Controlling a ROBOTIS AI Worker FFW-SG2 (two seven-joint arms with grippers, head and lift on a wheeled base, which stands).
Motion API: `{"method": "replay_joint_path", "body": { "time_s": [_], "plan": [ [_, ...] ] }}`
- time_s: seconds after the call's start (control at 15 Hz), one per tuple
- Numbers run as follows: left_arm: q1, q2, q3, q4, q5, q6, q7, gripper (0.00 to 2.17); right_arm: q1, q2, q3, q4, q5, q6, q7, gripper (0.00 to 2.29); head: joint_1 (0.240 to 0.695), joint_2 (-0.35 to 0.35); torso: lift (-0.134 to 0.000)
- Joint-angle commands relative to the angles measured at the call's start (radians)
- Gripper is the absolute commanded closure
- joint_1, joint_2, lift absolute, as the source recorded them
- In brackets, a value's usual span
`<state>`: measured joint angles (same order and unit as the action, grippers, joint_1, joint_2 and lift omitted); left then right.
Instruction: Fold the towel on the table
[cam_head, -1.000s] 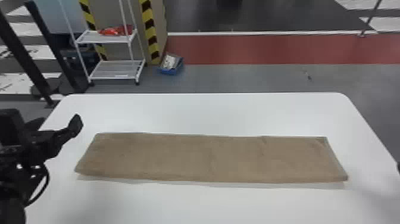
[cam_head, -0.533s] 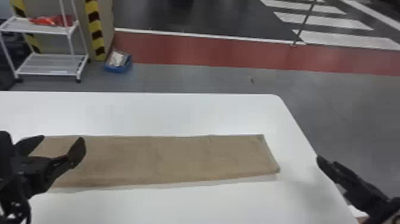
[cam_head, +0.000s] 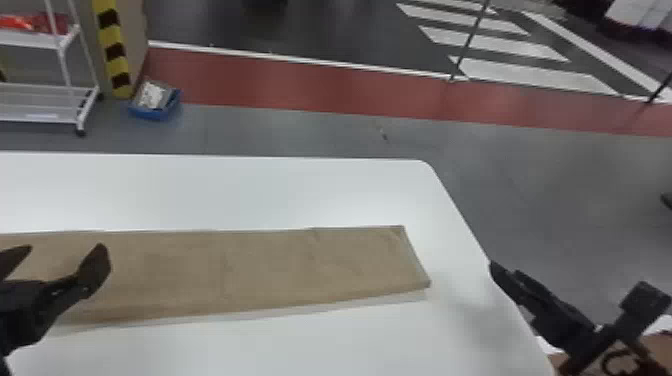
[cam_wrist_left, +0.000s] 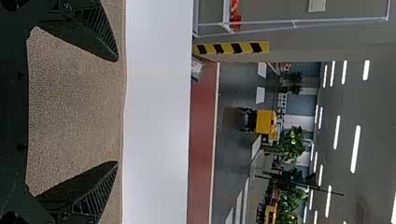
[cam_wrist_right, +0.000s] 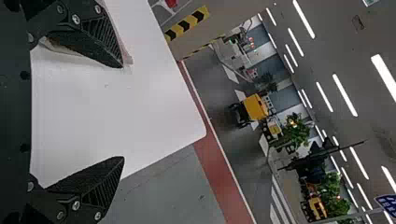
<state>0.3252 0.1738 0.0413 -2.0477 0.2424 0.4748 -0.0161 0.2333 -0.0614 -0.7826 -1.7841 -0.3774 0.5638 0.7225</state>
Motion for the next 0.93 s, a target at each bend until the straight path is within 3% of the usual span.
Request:
{"method": "replay_joint_path", "body": {
  "time_s": [0.0, 0.87],
  "plan": [
    [0.002, -0.002, 0.002, -0.002, 0.002, 0.000, -0.001, 0.10, 0.000, 0.000, 0.000, 0.000, 0.000, 0.000, 0.000, 0.20, 0.695, -0.281, -0.124],
    [0.011, -0.002, 0.023, -0.008, 0.011, 0.000, 0.001, 0.15, 0.006, 0.003, -0.010, -0.009, -0.008, 0.003, 0.008, 0.20, 0.695, -0.275, -0.124]
  ]
}}
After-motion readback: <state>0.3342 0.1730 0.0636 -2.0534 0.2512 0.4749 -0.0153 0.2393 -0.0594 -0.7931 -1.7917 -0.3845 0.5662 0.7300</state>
